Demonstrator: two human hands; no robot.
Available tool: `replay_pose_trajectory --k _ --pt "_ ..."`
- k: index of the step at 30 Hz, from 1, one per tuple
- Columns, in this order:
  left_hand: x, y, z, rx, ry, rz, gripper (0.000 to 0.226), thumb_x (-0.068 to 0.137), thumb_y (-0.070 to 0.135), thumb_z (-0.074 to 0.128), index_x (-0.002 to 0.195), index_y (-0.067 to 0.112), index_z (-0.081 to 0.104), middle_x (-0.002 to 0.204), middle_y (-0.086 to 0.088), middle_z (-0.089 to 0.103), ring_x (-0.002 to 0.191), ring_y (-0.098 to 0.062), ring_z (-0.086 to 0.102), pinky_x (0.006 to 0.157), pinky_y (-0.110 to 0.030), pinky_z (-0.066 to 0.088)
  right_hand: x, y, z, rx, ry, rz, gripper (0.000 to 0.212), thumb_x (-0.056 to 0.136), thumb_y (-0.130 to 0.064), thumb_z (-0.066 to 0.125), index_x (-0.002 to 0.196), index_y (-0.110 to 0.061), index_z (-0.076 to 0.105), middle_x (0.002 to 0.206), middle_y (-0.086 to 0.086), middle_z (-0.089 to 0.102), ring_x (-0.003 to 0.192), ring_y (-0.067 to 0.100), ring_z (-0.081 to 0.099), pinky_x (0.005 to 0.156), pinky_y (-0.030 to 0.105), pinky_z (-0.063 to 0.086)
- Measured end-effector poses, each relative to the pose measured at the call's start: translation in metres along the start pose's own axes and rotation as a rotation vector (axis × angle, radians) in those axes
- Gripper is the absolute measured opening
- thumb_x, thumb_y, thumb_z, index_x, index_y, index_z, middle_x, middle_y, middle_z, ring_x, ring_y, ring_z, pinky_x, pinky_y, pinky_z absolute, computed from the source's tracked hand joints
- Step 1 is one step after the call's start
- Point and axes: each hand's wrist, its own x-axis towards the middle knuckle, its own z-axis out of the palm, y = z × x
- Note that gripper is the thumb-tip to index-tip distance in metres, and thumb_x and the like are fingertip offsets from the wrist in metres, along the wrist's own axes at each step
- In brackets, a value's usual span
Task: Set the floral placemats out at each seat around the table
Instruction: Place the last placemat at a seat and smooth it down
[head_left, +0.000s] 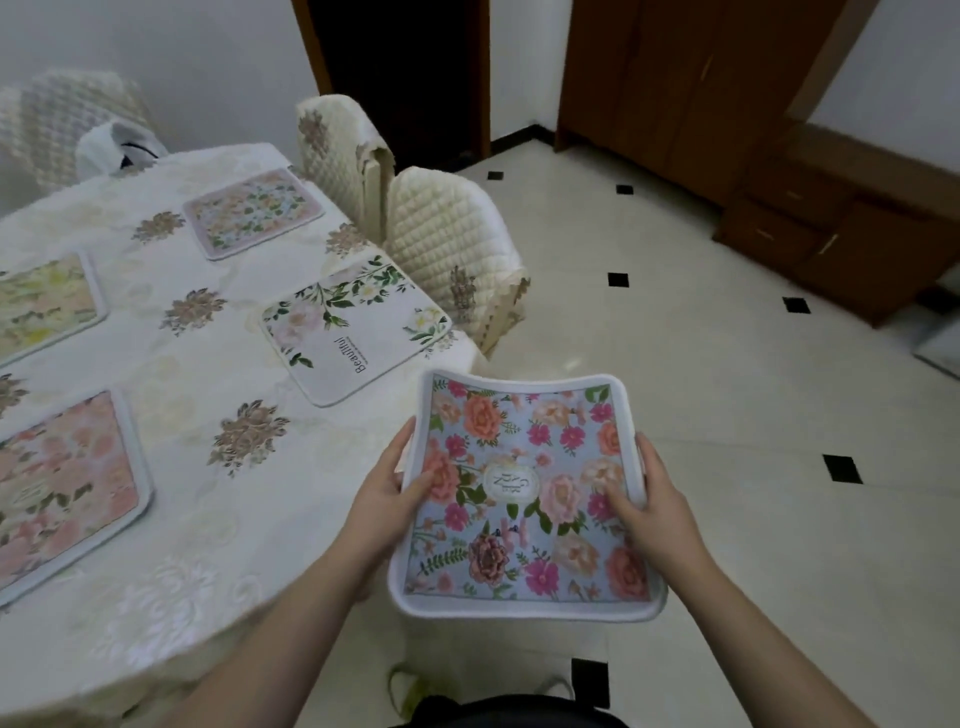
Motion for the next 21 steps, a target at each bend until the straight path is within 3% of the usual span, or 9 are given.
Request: replay_pose_trajectory --k 5,8,13,16,21 --pt "0.007 0.025 0.071 0.053 -0.062 0.136 0.057 0.094 0.032 0.067 0.131 0.064 0.038 0.121 0.003 0.068 0.089 -0.016 0.076 0.063 -0.029 0.061 -0.013 0.026 -0.06 0.029 0.116 0.027 0.065 0.094 -0.034 0.064 0.14 -0.057 0.024 0.102 -0.035 0.058 0.083 -0.024 0.058 0.057 0.0 0.044" --pt "0.014 0.036 0.099 0.056 -0.094 0.156 0.054 0.094 0.033 0.067 0.133 0.061 0.041 0.121 0.002 0.07 0.092 -0.021 0.076 0.071 -0.043 0.063 -0.015 0.035 -0.086 0.048 0.163 0.052 0.068 0.094 -0.032 0.065 0.147 -0.048 0.026 0.099 -0.039 0.059 0.083 -0.022 0.06 0.057 0.001 0.045" --pt "0.035 0.055 0.122 0.118 -0.11 0.21 0.058 0.091 0.044 0.068 0.137 0.059 0.035 0.111 0.011 0.072 0.086 -0.012 0.076 0.062 -0.025 0.061 -0.008 0.041 -0.112 0.056 0.228 0.068 0.071 0.094 -0.034 0.064 0.152 -0.041 0.023 0.106 -0.035 0.056 0.085 -0.025 0.057 0.06 0.0 0.044" --pt "0.054 0.063 0.13 0.094 -0.146 0.184 0.064 0.088 0.045 0.071 0.141 0.056 0.035 0.107 0.005 0.076 0.083 -0.018 0.077 0.061 -0.029 0.061 0.001 0.042 -0.121 0.054 0.263 0.102 0.072 0.094 -0.036 0.063 0.153 -0.04 0.021 0.104 -0.03 0.056 0.08 -0.026 0.056 0.06 0.0 0.044" --pt "0.101 0.077 0.138 0.056 -0.199 0.148 0.067 0.084 0.041 0.075 0.136 0.062 0.039 0.099 0.002 0.078 0.079 -0.026 0.077 0.057 -0.039 0.062 0.023 0.042 -0.127 0.042 0.339 0.126 0.07 0.095 -0.035 0.062 0.153 -0.038 0.022 0.103 -0.038 0.05 0.08 -0.031 0.053 0.058 -0.004 0.04"
